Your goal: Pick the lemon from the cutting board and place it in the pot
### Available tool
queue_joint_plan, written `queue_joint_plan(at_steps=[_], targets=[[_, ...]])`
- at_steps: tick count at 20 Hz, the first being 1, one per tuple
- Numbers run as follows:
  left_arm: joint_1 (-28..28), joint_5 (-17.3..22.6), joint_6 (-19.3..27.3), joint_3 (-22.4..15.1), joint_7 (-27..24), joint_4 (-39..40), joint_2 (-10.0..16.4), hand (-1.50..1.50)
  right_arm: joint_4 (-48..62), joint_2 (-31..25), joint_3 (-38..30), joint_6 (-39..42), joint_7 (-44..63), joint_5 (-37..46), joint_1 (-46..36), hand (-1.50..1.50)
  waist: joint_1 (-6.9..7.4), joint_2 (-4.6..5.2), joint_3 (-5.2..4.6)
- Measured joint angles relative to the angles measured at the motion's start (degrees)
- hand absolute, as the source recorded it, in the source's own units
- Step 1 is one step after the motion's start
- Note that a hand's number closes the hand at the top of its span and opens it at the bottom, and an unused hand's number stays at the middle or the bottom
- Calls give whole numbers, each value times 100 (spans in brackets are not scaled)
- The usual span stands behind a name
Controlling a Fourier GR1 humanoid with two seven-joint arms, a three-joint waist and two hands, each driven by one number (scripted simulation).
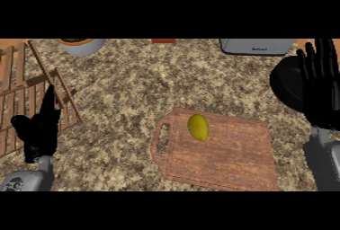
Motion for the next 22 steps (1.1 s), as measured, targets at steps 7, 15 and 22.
queue_joint_plan(at_steps=[7, 15, 22], targets=[[251, -337, -295, -261, -597, -142, 307, 0, 377, -257, 570, -830, 1133, 1070, 942, -150, -94, 235, 101], [485, -357, -513, -303, -749, -193, 500, 0, -148, -450, 1569, -2707, 1396, 3831, 1954, -150, -191, 191, 163], [512, -340, -805, -361, -602, -299, 658, 0, -1214, -398, 2397, -2321, 3305, 5410, 2205, -150, -119, 211, 190]])
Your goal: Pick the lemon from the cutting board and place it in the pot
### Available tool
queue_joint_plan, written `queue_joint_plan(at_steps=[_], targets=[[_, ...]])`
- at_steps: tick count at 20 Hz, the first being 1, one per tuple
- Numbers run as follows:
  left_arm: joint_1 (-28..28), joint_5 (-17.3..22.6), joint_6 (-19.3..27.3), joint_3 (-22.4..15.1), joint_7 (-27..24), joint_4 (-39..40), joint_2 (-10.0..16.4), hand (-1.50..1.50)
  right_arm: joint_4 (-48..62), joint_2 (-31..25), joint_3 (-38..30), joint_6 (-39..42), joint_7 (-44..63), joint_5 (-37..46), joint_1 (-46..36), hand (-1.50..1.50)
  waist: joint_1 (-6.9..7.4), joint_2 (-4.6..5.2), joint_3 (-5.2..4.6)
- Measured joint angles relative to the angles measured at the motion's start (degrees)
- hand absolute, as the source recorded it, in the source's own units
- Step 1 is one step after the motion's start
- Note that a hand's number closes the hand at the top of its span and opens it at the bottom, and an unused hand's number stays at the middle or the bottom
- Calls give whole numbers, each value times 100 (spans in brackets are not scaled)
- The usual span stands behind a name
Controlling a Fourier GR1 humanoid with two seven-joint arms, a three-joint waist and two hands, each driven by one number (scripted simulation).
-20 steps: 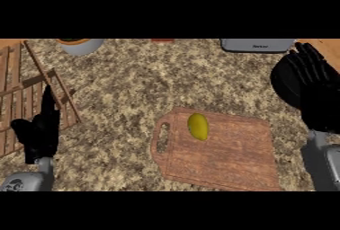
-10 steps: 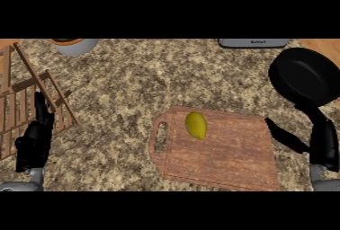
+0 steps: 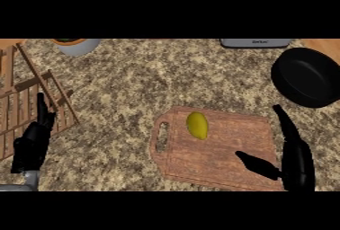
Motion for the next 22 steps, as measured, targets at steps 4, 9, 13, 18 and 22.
queue_joint_plan(at_steps=[4, 9, 13, 18, 22], targets=[[-36, 72, -61, -1, 87, -55, -31, 0, -404, -48, 184, 1002, 1257, 369, -494, -150, 86, 17, -4], [-122, 190, -110, -10, 325, -129, -57, 0, -400, 27, 358, 2528, 2636, 142, -1453, -150, 200, 41, -3], [-145, 190, -96, -29, 418, -165, -72, 0, -109, 179, 403, 3577, 3340, -394, -2094, -150, 254, 52, 7], [-92, 176, -159, -47, 585, -254, 1, 0, 546, 594, 361, 4196, 3696, -1029, -2802, -150, 251, 52, 20], [22, 129, -156, -41, 561, -336, 5, 0, 1073, 853, 251, 4447, 3807, -1395, -3287, -150, 213, 45, 28]])
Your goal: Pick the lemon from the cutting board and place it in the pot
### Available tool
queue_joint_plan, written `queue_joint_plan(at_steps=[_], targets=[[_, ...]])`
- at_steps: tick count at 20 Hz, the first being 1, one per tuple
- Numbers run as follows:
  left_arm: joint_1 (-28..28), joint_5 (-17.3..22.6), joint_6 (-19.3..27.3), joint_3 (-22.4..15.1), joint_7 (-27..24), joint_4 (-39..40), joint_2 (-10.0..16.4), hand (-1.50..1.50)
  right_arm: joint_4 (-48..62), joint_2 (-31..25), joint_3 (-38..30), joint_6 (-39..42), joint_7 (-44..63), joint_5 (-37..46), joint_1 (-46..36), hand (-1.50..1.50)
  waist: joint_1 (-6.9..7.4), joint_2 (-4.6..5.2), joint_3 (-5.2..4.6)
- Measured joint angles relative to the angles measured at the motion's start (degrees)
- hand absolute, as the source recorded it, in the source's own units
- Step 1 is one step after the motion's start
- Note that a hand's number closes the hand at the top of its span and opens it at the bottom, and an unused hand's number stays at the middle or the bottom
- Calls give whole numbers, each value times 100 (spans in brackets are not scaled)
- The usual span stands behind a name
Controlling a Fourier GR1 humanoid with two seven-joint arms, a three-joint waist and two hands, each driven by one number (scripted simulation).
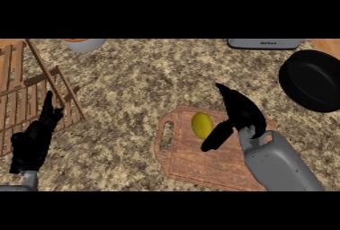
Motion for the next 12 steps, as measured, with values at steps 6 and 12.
queue_joint_plan(at_steps=[6, 12], targets=[[64, -5, -80, 51, 54, -46, 44, 0, 853, 304, 19, 166, 39, -125, -558, -150, -40, -2, 3], [166, -124, -82, 90, 59, -74, 63, 0, 1657, 483, 35, 288, -32, -84, -909, -150, -64, -8, 23]])
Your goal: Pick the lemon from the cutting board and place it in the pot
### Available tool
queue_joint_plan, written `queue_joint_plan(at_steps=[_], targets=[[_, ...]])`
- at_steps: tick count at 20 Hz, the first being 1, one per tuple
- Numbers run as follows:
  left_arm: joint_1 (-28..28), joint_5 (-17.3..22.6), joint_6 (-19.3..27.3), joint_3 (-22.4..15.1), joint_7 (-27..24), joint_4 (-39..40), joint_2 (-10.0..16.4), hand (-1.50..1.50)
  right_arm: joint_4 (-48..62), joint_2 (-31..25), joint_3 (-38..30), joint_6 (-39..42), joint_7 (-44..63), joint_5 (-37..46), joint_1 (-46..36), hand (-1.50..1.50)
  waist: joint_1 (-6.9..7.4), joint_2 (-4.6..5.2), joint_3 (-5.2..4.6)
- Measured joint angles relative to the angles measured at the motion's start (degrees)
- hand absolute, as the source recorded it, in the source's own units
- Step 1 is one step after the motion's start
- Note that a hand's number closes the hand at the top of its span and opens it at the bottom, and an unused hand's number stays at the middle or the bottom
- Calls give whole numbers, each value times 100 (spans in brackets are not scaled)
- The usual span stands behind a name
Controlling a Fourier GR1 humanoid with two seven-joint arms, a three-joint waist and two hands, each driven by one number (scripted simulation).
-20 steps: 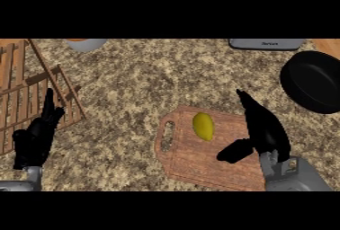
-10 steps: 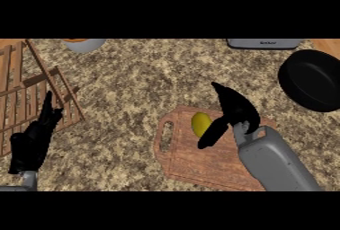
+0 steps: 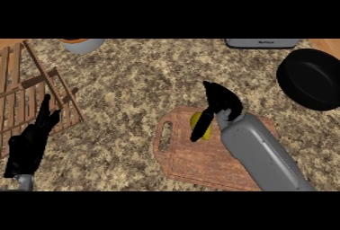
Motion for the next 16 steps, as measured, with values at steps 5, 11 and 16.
queue_joint_plan(at_steps=[5, 11, 16], targets=[[8, -201, -79, -26, -6, 28, 44, 0, 430, 237, 49, 34, 3, 63, -113, -150, -37, 1, 17], [233, -163, -128, 1, 102, -239, -38, 0, 1023, 419, 38, -21, -169, 284, -139, -150, -23, -22, 21], [413, -183, -125, 31, 2, -389, -142, 0, 1361, 479, -28, -44, -274, 443, -145, -150, -40, -32, 22]])
